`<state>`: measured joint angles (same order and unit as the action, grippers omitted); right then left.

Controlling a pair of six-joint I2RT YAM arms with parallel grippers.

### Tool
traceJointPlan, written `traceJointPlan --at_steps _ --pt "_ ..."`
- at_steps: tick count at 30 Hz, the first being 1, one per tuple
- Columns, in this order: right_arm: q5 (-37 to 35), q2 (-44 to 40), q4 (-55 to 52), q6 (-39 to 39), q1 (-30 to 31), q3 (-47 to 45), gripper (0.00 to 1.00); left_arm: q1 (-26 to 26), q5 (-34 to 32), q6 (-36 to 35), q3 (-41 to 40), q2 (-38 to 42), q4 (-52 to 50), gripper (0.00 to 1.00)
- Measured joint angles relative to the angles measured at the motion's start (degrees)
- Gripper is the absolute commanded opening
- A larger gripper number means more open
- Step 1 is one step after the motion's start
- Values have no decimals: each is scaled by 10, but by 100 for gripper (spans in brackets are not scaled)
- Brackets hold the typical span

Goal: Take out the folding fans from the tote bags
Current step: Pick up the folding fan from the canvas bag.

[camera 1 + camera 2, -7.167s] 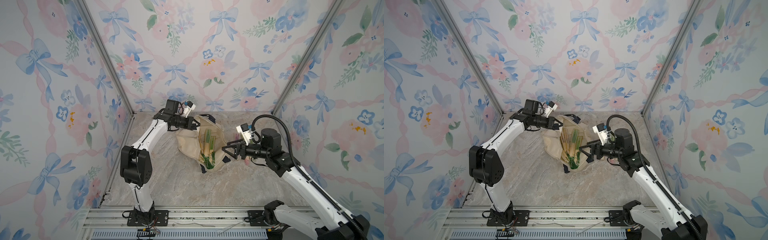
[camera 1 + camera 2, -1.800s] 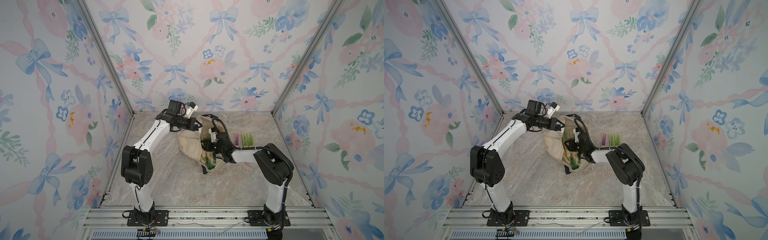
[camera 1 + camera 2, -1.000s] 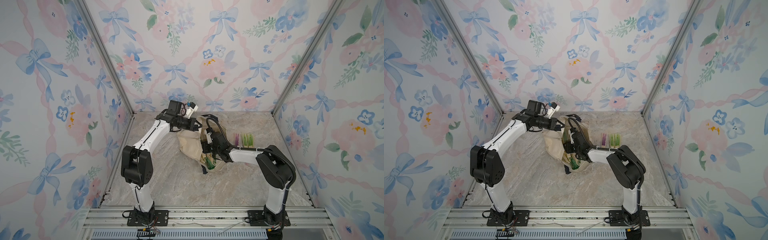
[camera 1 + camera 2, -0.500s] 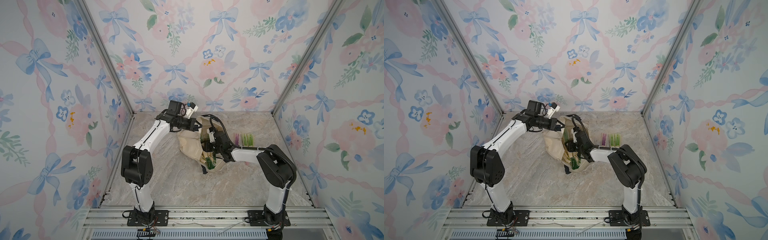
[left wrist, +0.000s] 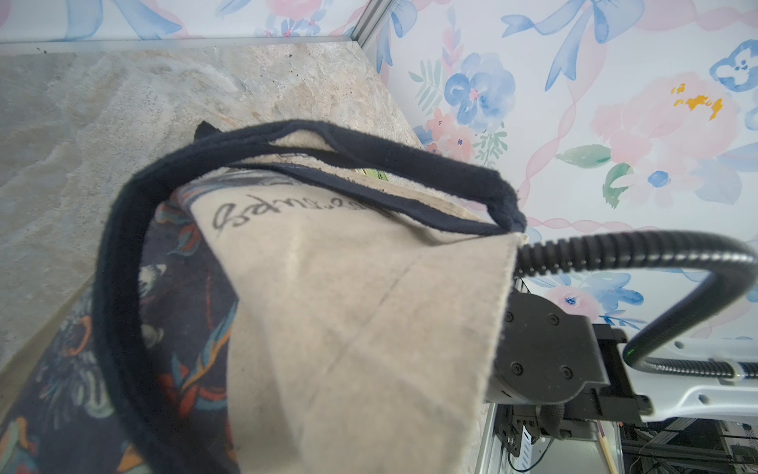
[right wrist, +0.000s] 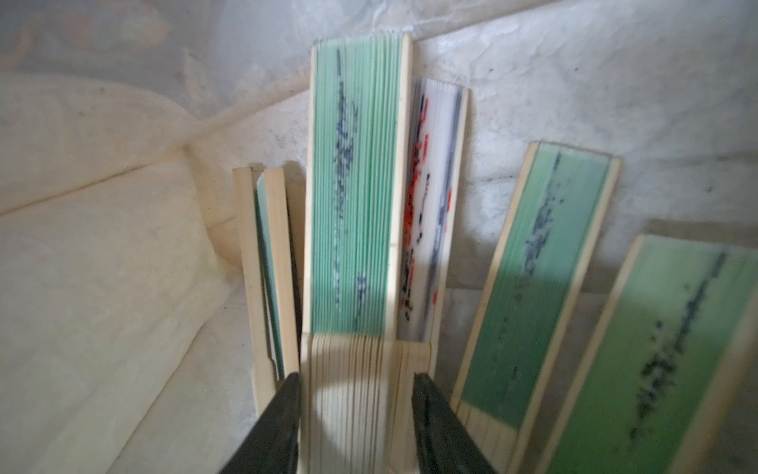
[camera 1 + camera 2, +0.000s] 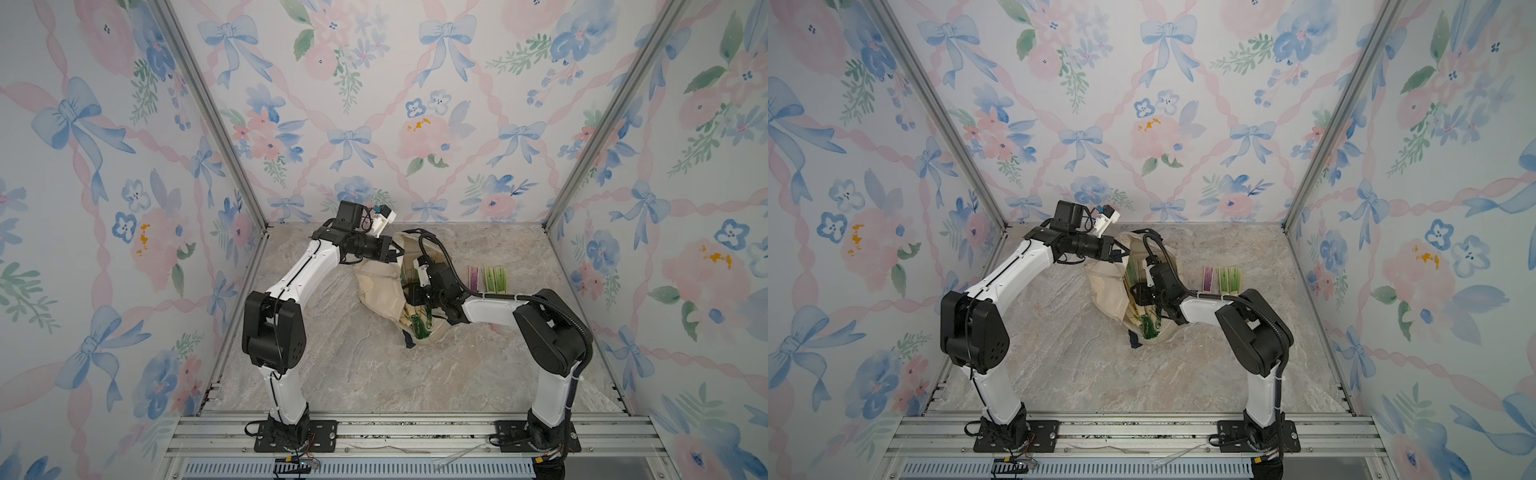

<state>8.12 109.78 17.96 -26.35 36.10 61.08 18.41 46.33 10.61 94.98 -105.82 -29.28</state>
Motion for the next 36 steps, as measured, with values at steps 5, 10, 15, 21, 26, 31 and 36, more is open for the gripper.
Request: traceJointPlan --at_steps 5,10,15,21,26,31,36 --pt "-9 0 -11 9 4 0 46 0 0 0 0 0 0 0" --pt "-18 3 -22 18 9 3 46 0 0 0 0 0 0 0" --pt "-24 12 -31 25 12 9 40 0 0 0 0 0 0 0" --pt "-26 12 -36 24 12 9 39 0 0 0 0 0 0 0" --pt "-25 12 -36 24 12 9 44 0 0 0 0 0 0 0" --pt "-24 10 -27 24 11 2 45 0 0 0 0 0 0 0" --pt "-23 3 -21 24 11 -7 45 0 0 0 0 0 0 0"
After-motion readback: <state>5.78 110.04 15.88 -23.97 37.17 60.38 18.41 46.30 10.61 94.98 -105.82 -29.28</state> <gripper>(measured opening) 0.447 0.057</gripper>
